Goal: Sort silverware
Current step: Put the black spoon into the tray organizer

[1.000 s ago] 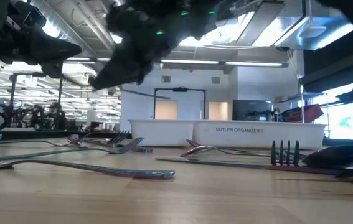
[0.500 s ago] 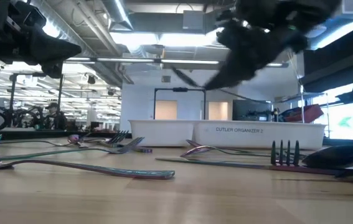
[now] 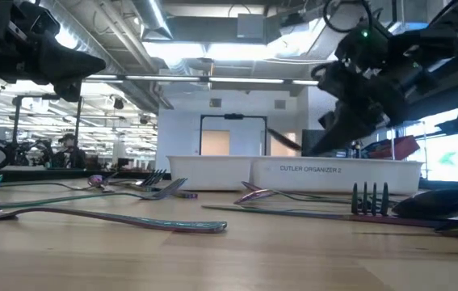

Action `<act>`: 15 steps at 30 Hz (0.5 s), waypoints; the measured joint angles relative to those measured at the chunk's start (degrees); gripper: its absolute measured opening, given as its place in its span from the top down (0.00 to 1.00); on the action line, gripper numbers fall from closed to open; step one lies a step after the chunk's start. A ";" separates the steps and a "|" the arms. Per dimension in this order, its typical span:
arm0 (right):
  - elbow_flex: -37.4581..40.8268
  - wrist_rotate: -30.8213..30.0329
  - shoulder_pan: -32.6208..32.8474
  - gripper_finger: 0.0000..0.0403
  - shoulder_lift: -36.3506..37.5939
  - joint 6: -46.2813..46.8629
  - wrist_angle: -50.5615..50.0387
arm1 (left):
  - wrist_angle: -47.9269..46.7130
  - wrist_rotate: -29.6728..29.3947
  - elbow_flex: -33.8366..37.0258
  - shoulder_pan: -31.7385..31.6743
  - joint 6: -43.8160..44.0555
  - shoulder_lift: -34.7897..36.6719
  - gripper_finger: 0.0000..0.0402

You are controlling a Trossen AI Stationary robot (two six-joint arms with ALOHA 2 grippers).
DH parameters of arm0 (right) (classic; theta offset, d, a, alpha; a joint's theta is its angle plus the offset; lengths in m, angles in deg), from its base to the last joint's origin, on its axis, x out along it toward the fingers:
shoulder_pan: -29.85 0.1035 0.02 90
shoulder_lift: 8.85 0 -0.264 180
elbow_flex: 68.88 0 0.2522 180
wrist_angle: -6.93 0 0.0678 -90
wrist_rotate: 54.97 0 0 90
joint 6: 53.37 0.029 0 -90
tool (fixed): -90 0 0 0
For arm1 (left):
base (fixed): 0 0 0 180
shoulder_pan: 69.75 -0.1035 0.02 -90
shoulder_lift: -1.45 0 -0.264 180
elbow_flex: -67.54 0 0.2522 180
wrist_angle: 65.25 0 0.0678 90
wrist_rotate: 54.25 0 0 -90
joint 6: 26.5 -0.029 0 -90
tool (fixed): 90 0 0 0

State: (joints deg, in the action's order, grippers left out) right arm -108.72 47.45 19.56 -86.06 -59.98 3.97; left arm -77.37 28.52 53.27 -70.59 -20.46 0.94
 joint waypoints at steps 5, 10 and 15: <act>-0.01 -1.33 -0.02 0.93 0.02 -2.26 0.28 | 0.00 0.01 0.01 0.00 -0.01 -0.02 1.00; -0.01 -1.76 0.00 0.86 0.02 -2.64 0.80 | 0.00 0.01 0.01 0.00 -0.02 -0.02 1.00; -0.15 -2.36 0.12 0.79 0.56 -1.19 3.18 | 0.00 0.01 0.00 0.00 -0.01 0.00 1.00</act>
State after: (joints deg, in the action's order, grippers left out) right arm -108.87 45.09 19.69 -85.50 -61.17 7.15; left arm -77.37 28.52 53.27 -70.59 -20.47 0.94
